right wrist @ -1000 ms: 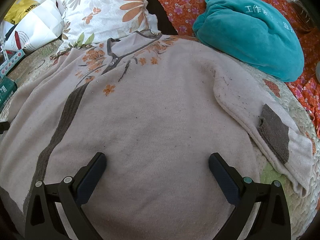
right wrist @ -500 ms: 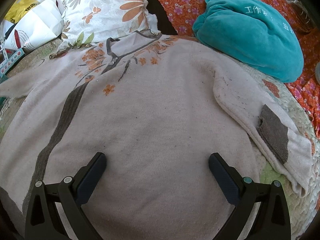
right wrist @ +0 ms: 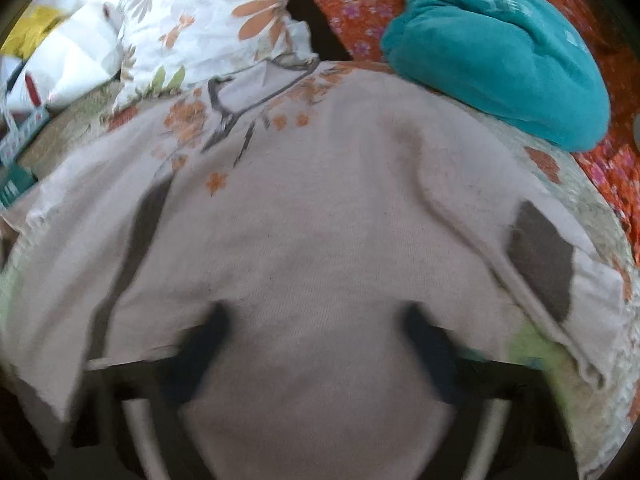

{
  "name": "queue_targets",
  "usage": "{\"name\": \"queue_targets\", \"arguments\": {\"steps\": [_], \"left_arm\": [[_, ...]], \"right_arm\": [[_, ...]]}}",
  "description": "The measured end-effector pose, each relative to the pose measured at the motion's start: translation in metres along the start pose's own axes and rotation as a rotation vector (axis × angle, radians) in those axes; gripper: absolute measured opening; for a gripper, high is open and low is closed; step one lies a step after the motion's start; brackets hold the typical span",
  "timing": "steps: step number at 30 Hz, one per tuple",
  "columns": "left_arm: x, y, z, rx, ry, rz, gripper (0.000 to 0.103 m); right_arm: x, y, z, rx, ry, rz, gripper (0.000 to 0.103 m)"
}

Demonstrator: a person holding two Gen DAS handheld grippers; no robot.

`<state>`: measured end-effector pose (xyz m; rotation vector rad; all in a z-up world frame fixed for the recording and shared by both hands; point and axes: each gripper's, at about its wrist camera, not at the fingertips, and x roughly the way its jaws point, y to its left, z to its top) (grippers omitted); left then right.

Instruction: Fold small clothes

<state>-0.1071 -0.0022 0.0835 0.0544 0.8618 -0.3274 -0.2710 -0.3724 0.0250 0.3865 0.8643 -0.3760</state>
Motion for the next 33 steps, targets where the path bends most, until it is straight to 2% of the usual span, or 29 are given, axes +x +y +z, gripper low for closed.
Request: {"name": "queue_targets", "arguments": {"steps": [1,2,4,6,7,8,10,12,15,18,19,20,21,24,26,28,29,31,32,33], "left_arm": [[0.002,-0.002,-0.005,-0.002,0.016,-0.01,0.065],[0.006,-0.002,-0.012,-0.007,0.034,-0.021,0.065],[0.01,-0.003,-0.026,-0.007,0.051,-0.033,0.065],[0.016,-0.005,-0.039,-0.009,0.066,-0.058,0.065],[0.018,-0.007,-0.044,-0.011,0.07,-0.067,0.065],[0.02,-0.009,-0.047,-0.011,0.073,-0.08,0.065],[0.02,-0.015,-0.05,-0.02,0.071,-0.101,0.065],[0.018,-0.019,-0.051,-0.021,0.063,-0.122,0.065],[0.01,-0.023,-0.057,0.001,0.048,-0.115,0.065],[0.003,-0.028,-0.061,0.036,0.042,-0.11,0.066],[0.003,-0.03,-0.061,0.049,0.042,-0.103,0.066],[0.002,-0.032,-0.062,0.065,0.041,-0.094,0.066],[0.001,-0.033,-0.062,0.071,0.041,-0.094,0.066],[-0.001,-0.033,-0.062,0.064,0.035,-0.104,0.066],[0.001,-0.029,-0.061,0.045,0.039,-0.113,0.066],[0.003,-0.023,-0.061,0.013,0.044,-0.132,0.067],[0.005,-0.019,-0.062,-0.005,0.048,-0.141,0.068],[0.009,-0.014,-0.064,-0.043,0.062,-0.163,0.069],[0.013,-0.011,-0.065,-0.06,0.079,-0.178,0.069],[0.017,-0.01,-0.067,-0.072,0.094,-0.192,0.069]], "right_arm": [[-0.021,-0.018,0.003,0.056,-0.037,0.033,0.057],[-0.031,-0.027,0.003,0.077,-0.054,0.028,0.059],[-0.057,-0.063,0.005,0.125,-0.087,-0.041,0.062],[-0.065,-0.088,0.005,0.107,-0.071,-0.14,0.064],[-0.063,-0.099,0.005,0.086,-0.042,-0.187,0.064],[-0.059,-0.104,0.006,0.078,-0.02,-0.199,0.064],[-0.047,-0.11,0.009,0.063,0.0,-0.183,0.065],[-0.035,-0.111,0.013,0.073,-0.017,-0.166,0.067],[-0.015,-0.116,0.02,0.124,-0.066,-0.186,0.067],[0.002,-0.123,0.024,0.174,-0.062,-0.174,0.067],[0.008,-0.125,0.024,0.18,-0.042,-0.175,0.053],[0.013,-0.127,0.023,0.182,-0.017,-0.181,0.015],[0.013,-0.131,0.022,0.187,-0.011,-0.191,0.008],[-0.021,-0.155,0.019,0.293,-0.082,-0.214,0.008],[-0.047,-0.173,0.017,0.34,-0.119,-0.289,0.008],[-0.077,-0.195,0.009,0.364,-0.142,-0.467,0.008],[-0.09,-0.207,0.002,0.365,-0.138,-0.61,0.008],[-0.102,-0.226,-0.008,0.389,-0.103,-0.768,0.012],[-0.108,-0.234,-0.014,0.412,-0.086,-0.773,0.013],[-0.117,-0.239,-0.02,0.451,-0.086,-0.714,0.013]]}}
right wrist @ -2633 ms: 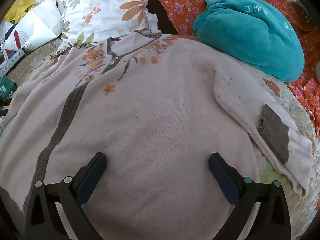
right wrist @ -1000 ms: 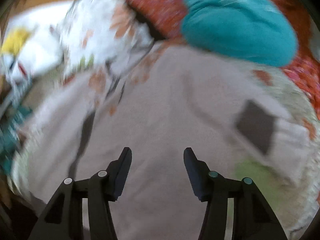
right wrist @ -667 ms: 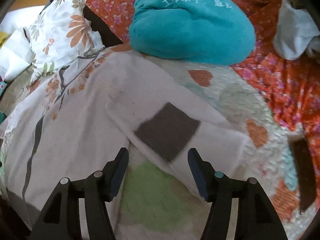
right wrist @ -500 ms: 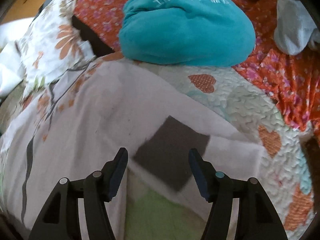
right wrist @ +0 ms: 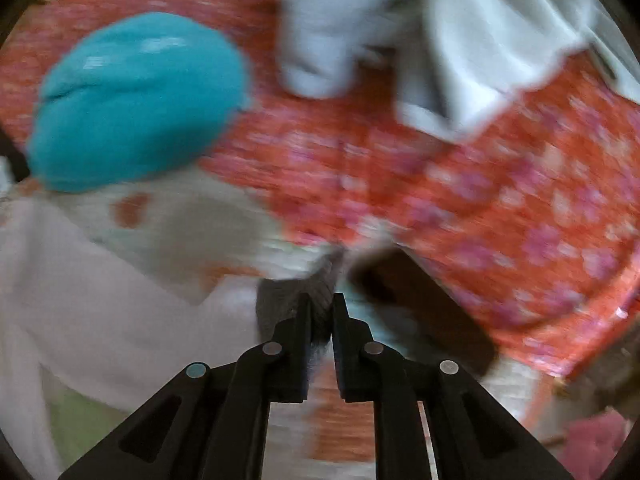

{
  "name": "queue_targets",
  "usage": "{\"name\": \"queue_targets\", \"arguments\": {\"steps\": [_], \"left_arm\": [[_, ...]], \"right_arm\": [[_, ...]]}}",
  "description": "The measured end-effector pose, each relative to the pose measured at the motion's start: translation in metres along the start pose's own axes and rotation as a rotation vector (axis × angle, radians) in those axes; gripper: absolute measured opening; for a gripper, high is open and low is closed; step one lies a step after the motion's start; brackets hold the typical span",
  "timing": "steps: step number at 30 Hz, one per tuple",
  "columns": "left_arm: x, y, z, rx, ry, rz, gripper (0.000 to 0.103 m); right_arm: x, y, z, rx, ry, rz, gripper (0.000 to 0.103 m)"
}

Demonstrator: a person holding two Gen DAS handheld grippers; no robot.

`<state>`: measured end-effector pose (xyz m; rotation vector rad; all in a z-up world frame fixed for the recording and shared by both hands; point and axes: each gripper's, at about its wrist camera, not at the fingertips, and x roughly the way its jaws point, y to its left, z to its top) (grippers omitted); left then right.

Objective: Fold small clothes
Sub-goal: 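Grasp the grey cuff of the sweater sleeve with the right tool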

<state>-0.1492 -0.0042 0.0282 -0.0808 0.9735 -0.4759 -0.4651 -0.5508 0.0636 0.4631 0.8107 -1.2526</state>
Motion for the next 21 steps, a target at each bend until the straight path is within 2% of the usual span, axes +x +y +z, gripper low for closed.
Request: {"name": "queue_targets", "arguments": {"steps": [1,2,3,4,5,7,9,11,13,16,18,19,21], "left_arm": [[0.002,0.0,-0.001,-0.01,0.013,-0.013,0.069],[0.007,0.002,-0.003,-0.029,0.037,-0.041,0.07],[0.009,0.003,-0.005,-0.043,0.052,-0.061,0.07],[0.01,0.004,-0.007,-0.055,0.061,-0.08,0.07],[0.01,0.003,-0.009,-0.059,0.061,-0.097,0.071],[0.01,0.0,-0.013,-0.055,0.071,-0.129,0.071],[0.013,-0.005,-0.018,-0.06,0.098,-0.178,0.071],[0.017,-0.013,-0.026,-0.041,0.126,-0.198,0.071],[0.015,-0.025,-0.034,0.025,0.128,-0.165,0.071],[0.012,-0.04,-0.044,0.118,0.126,-0.109,0.074],[0.01,-0.044,-0.048,0.144,0.126,-0.086,0.071],[0.009,-0.043,-0.047,0.135,0.126,-0.081,0.066],[0.006,-0.035,-0.045,0.108,0.131,-0.068,0.039]], "right_arm": [[-0.007,-0.006,-0.005,0.033,0.019,0.085,0.015],[-0.015,-0.005,-0.012,0.046,0.038,0.174,0.026],[-0.025,0.003,-0.024,0.034,0.06,0.305,0.032],[-0.033,0.013,-0.035,0.014,0.073,0.412,0.049],[-0.043,0.03,-0.052,-0.026,0.099,0.558,0.056],[-0.056,0.061,-0.081,-0.1,0.153,0.738,0.056],[-0.065,0.096,-0.112,-0.186,0.211,0.829,0.056],[-0.07,0.123,-0.136,-0.257,0.23,0.821,0.056],[-0.067,0.137,-0.149,-0.272,0.242,0.779,0.056],[-0.075,0.149,-0.162,-0.272,0.176,0.673,0.063],[-0.077,0.149,-0.165,-0.251,0.135,0.619,0.063],[-0.079,0.143,-0.163,-0.234,0.114,0.599,0.063],[-0.08,0.132,-0.161,-0.192,0.081,0.567,0.069]]}}
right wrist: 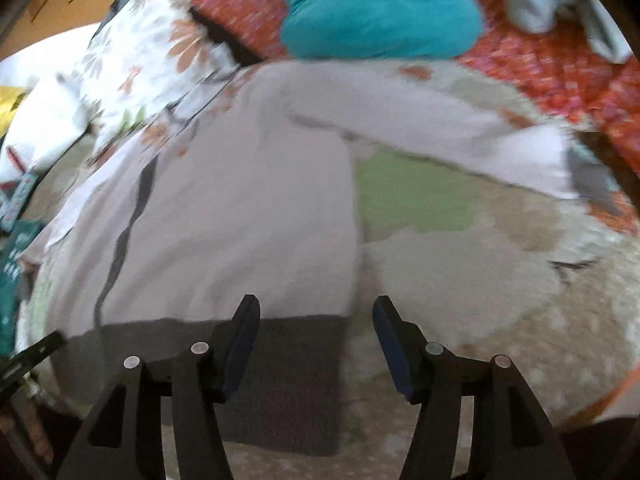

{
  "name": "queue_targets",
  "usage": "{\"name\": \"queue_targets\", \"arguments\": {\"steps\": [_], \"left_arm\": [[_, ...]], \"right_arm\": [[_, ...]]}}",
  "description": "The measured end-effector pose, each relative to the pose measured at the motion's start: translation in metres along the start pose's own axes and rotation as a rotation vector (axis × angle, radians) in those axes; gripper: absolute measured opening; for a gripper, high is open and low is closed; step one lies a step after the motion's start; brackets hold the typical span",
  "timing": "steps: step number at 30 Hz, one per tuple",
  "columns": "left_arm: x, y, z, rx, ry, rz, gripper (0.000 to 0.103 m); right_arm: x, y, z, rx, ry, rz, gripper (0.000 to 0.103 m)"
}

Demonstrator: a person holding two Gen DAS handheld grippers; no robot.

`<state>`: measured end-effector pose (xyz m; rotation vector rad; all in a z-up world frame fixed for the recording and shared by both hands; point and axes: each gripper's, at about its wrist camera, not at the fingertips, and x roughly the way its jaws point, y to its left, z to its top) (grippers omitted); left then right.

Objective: Fold small clothes
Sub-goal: 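Grasp the grey cuff of the sweater sleeve with the right tool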

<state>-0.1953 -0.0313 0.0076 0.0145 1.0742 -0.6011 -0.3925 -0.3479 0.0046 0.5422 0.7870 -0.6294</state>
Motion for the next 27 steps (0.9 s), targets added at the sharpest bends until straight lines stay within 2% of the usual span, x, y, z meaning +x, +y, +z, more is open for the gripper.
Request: {"name": "queue_targets", "arguments": {"steps": [2,4,5,6,7,8,10,13,16,20,22,23,25,27], "left_arm": [[-0.001,0.006,0.002,-0.03,0.013,-0.01,0.023],[0.0,0.008,0.004,-0.047,0.031,-0.013,0.017],[0.0,0.006,0.004,-0.043,0.031,-0.008,0.011],[-0.003,0.005,0.004,-0.038,0.03,-0.005,0.009],[-0.006,0.004,0.005,-0.034,0.024,0.006,0.008],[-0.011,0.003,0.006,-0.031,0.009,0.016,0.008],[-0.026,0.004,0.006,-0.034,-0.019,0.02,0.008],[-0.046,0.008,0.001,-0.041,-0.025,0.009,0.007],[-0.062,0.01,-0.012,-0.025,-0.028,0.021,0.007],[-0.065,0.016,-0.031,-0.007,-0.007,0.022,0.007],[-0.072,0.016,-0.033,0.004,-0.026,0.023,0.008],[-0.079,0.015,-0.032,0.012,-0.05,0.025,0.009],[-0.093,0.008,-0.027,0.041,-0.104,0.025,0.025],[-0.105,-0.001,-0.017,0.077,-0.155,0.013,0.06]], "right_arm": [[-0.003,-0.009,-0.003,0.028,0.025,0.066,0.073],[0.005,-0.006,-0.01,0.053,0.078,0.152,0.073],[0.005,-0.001,-0.014,0.033,0.064,0.142,0.072],[0.002,0.003,-0.019,0.005,0.059,0.145,0.068],[0.002,0.006,-0.019,-0.01,0.066,0.161,0.041],[0.003,0.006,-0.017,-0.005,0.076,0.18,0.01],[0.002,-0.005,-0.017,0.064,0.119,0.269,0.008],[-0.012,-0.018,-0.022,0.108,0.149,0.312,0.008],[-0.032,-0.022,-0.04,0.08,0.19,0.314,0.008],[-0.037,-0.02,-0.068,0.057,0.279,0.315,0.008],[-0.042,-0.018,-0.07,0.05,0.263,0.335,0.009],[-0.046,-0.018,-0.066,0.054,0.245,0.35,0.012],[-0.065,-0.026,-0.052,0.078,0.18,0.381,0.012],[-0.081,-0.042,-0.033,0.096,0.108,0.345,0.012]]}}
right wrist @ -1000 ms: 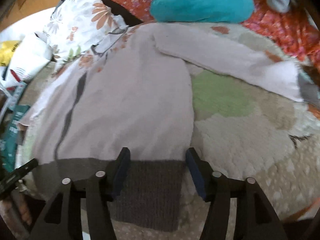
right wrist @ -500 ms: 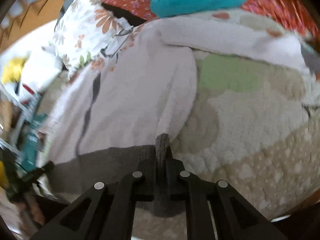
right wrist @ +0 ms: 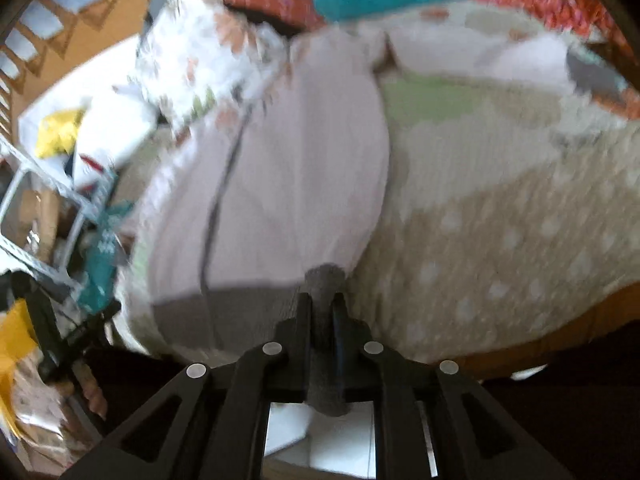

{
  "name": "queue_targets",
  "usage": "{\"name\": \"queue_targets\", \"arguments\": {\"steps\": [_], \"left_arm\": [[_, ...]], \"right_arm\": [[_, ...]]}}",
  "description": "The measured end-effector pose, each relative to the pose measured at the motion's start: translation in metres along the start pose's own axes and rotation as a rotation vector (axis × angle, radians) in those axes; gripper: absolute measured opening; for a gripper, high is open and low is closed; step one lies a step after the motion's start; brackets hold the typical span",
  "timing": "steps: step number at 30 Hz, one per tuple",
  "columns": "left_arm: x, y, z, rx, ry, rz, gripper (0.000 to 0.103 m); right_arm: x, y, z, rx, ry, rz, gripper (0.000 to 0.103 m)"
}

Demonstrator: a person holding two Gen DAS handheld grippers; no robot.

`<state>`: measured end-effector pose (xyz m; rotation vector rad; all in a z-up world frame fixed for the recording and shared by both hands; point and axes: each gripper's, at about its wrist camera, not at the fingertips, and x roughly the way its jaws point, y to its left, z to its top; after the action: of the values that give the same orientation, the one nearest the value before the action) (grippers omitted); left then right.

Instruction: Fold small clothes

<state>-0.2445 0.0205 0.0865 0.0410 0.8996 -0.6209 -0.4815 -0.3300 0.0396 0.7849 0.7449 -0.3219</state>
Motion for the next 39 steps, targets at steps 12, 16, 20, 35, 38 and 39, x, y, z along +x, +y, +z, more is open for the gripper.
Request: {"name": "queue_targets", "arguments": {"steps": [12,16,20,35,38,39], "left_arm": [[0.081,-0.041,0.096,0.032,-0.083,-0.078,0.076],[0.111,-0.027,0.094,0.018,-0.043,-0.041,0.076],[0.124,-0.011,0.092,-0.015,-0.03,0.016,0.076],[0.088,0.072,0.152,-0.199,-0.165,0.079,0.076],[0.079,0.087,0.159,-0.266,-0.2,0.061,0.076],[0.077,0.092,0.16,-0.296,-0.206,0.046,0.076]], "right_arm": [[-0.05,-0.171,0.083,0.409,-0.184,-0.427,0.045],[-0.032,-0.194,0.097,0.5,-0.207,-0.435,0.045],[-0.006,-0.189,0.127,0.445,-0.26,-0.476,0.05],[-0.085,-0.162,0.226,0.332,-0.465,-0.732,0.004],[-0.061,-0.115,0.249,0.237,-0.448,-0.642,0.004],[-0.047,-0.095,0.255,0.201,-0.429,-0.591,0.004]]}}
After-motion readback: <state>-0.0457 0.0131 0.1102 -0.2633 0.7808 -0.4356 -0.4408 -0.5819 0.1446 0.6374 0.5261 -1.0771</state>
